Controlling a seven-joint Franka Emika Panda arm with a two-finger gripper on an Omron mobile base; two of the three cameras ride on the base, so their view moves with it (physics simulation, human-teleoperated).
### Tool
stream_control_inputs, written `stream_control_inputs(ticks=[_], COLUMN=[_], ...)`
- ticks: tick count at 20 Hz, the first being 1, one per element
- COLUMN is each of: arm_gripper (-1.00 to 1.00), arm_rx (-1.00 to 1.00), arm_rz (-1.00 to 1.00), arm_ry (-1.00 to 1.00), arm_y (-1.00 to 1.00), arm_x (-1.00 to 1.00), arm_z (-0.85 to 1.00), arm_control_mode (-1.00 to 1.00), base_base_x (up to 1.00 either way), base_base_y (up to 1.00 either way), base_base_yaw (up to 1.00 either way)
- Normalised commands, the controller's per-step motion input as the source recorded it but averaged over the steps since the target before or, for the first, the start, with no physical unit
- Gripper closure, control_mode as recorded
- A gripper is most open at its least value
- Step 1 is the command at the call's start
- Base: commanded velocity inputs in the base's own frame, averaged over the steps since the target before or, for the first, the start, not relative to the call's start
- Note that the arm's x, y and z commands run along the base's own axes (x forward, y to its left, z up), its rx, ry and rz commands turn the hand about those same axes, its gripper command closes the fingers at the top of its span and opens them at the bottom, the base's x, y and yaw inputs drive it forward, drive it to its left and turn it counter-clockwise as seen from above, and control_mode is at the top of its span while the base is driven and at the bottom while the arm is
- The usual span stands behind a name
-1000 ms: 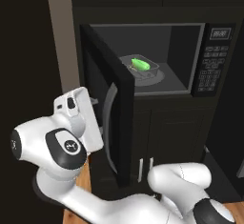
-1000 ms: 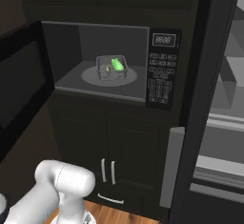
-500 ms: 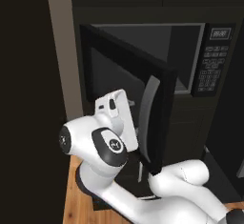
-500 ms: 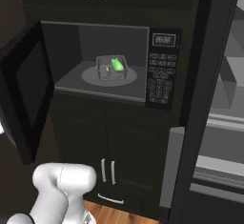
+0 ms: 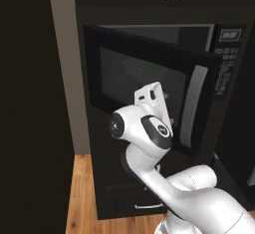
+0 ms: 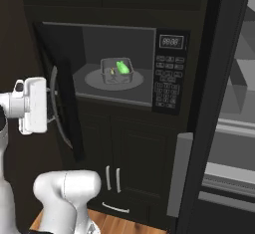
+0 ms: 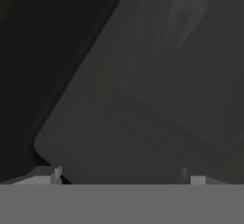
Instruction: Place the tupperware containing the fish and corn meal in the microwave. Close the microwave door and press the start button to reheat the meal.
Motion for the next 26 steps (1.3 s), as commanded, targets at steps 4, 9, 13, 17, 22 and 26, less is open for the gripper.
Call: stream_control_inputs(ticks=[4,9,13,17,22,26], arm_gripper=[-1.0,-1.0,-1.0,-1.0,-1.0,-1.0], arm_rx=[0.04,0.03,0.04,0.1,0.11,0.07], arm_rz=[0.09,0.17,0.19,0.23,0.24,0.21], arm_ry=[0.0,0.0,0.0,0.0,0.0,0.0], arm_y=[-0.54,-0.21,-0.13,-0.11,-0.12,-0.04], arm_x=[0.82,0.94,0.89,0.94,0.88,0.76], arm_z=[0.0,0.0,0.0,0.0,0.0,0.04], arm_control_mode=[-1.0,-1.0,-1.0,-1.0,-1.0,-1.0], base_base_x=[0.0,0.0,0.0,0.0,0.0,0.0], base_base_y=[0.0,0.0,0.0,0.0,0.0,0.0], base_base_yaw=[0.0,0.0,0.0,0.0,0.0,0.0])
